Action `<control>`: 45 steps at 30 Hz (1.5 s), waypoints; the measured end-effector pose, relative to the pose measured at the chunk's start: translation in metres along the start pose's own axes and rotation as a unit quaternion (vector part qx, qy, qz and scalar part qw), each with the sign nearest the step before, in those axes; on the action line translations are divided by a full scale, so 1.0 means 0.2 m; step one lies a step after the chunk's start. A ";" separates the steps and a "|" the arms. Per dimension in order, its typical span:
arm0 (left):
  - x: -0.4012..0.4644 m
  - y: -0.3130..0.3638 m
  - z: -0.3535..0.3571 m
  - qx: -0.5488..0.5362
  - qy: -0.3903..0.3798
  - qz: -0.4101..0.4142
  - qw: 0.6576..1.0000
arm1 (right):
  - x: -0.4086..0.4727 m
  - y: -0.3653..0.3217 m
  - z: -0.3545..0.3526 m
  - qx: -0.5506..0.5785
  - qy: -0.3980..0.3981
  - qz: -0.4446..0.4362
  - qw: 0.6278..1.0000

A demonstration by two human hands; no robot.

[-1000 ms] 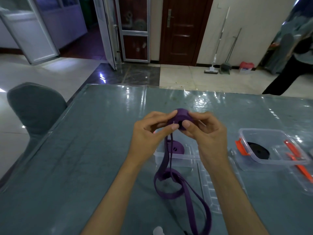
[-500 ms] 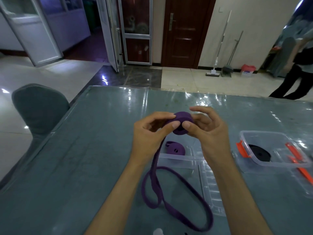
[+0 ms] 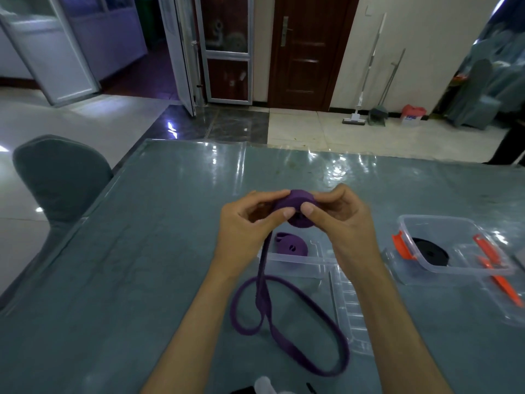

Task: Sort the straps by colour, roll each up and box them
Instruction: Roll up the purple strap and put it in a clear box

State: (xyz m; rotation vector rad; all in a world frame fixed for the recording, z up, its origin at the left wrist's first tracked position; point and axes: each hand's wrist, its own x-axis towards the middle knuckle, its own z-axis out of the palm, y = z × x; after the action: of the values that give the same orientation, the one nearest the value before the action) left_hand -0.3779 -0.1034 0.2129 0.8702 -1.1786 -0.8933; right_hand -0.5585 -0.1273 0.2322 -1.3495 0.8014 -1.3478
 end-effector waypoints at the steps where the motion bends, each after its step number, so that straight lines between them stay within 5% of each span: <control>1: 0.00 0.00 0.00 0.016 0.018 0.005 1.000 | 0.00 0.00 -0.01 -0.014 -0.005 0.007 1.000; 11: -0.03 -0.03 0.01 0.003 0.002 0.027 1.000 | 0.03 -0.02 -0.02 0.002 -0.026 0.008 1.000; 15: -0.02 -0.03 0.04 -0.040 0.022 0.023 0.999 | 0.06 -0.01 -0.01 -0.010 -0.008 -0.059 0.998; 23: 0.00 -0.02 0.04 -0.043 0.054 0.043 0.997 | 0.05 0.01 -0.03 0.004 -0.017 -0.020 1.000; 27: 0.03 -0.02 -0.02 -0.038 -0.017 0.029 0.999 | 0.04 0.02 -0.01 0.041 -0.016 -0.013 0.999; 32: -0.01 -0.02 0.03 -0.039 0.028 0.008 0.999 | 0.08 -0.01 -0.03 -0.010 -0.020 -0.018 1.000; 36: 0.02 -0.01 0.00 -0.027 -0.028 0.012 0.999 | 0.08 0.01 -0.02 0.013 -0.013 -0.039 0.999; 42: 0.01 -0.03 0.01 -0.028 0.057 0.008 0.998 | 0.08 0.02 -0.05 -0.033 -0.055 -0.015 0.998; 45: 0.01 -0.04 -0.02 -0.053 0.010 0.001 0.999 | 0.07 0.03 -0.03 0.006 -0.029 -0.025 0.999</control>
State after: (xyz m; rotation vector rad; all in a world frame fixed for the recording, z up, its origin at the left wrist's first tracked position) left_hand -0.3746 -0.1084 0.2058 0.7901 -1.1058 -0.9348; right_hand -0.5610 -0.1428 0.2290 -1.4002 0.7245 -1.3438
